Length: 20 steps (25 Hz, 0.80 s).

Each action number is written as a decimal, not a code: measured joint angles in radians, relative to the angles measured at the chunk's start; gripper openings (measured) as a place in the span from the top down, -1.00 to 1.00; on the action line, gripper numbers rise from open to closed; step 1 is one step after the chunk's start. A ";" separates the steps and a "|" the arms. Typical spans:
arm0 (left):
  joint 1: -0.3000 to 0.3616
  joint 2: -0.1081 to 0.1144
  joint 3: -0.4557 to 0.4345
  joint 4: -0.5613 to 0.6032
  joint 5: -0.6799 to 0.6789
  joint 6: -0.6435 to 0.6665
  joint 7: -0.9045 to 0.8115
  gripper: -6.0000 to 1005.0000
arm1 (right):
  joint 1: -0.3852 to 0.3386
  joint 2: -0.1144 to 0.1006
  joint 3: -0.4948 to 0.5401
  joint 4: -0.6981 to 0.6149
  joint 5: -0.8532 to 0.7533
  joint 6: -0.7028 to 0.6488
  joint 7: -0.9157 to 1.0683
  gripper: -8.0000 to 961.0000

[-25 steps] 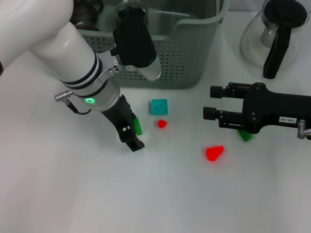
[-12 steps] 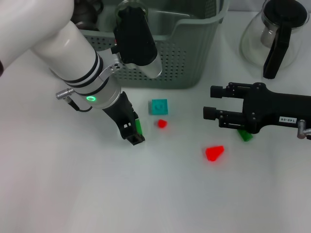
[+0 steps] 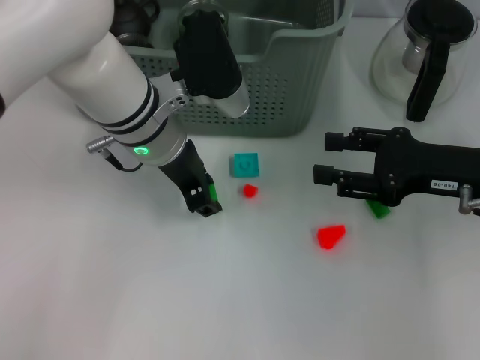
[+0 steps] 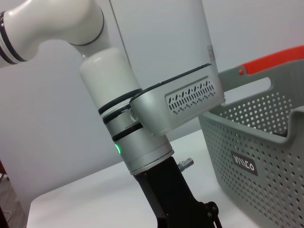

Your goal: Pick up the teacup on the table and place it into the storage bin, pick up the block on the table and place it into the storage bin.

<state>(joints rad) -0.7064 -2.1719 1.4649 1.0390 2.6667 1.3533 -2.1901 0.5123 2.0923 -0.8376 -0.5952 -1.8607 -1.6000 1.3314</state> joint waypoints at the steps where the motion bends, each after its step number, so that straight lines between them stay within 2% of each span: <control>1: 0.000 0.001 0.000 -0.001 0.001 0.000 -0.004 -0.09 | 0.000 0.000 0.000 0.000 0.000 0.000 0.000 -0.41; 6: -0.001 0.001 -0.004 -0.002 0.002 0.000 -0.006 0.20 | 0.000 0.000 0.000 0.000 0.000 0.000 0.000 -0.41; 10: 0.000 0.002 -0.022 0.007 -0.002 0.016 -0.006 0.20 | 0.000 -0.001 0.000 0.000 0.000 -0.005 0.000 -0.41; 13: 0.004 0.003 -0.082 0.042 -0.010 0.075 0.005 0.20 | 0.000 -0.002 0.000 0.000 0.000 -0.007 0.001 -0.41; 16: 0.004 0.006 -0.212 0.075 -0.042 0.174 0.056 0.19 | 0.000 -0.002 0.000 0.000 0.000 -0.007 0.003 -0.41; 17: 0.002 0.010 -0.288 0.081 -0.065 0.223 0.092 0.19 | 0.000 -0.002 0.000 0.000 0.000 -0.008 0.003 -0.41; 20: -0.016 0.039 -0.502 0.054 -0.166 0.389 0.207 0.20 | 0.000 -0.002 0.000 0.000 0.000 -0.008 0.003 -0.41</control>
<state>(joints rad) -0.7225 -2.1324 0.9628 1.0929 2.5008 1.7427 -1.9832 0.5123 2.0908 -0.8376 -0.5952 -1.8606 -1.6078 1.3345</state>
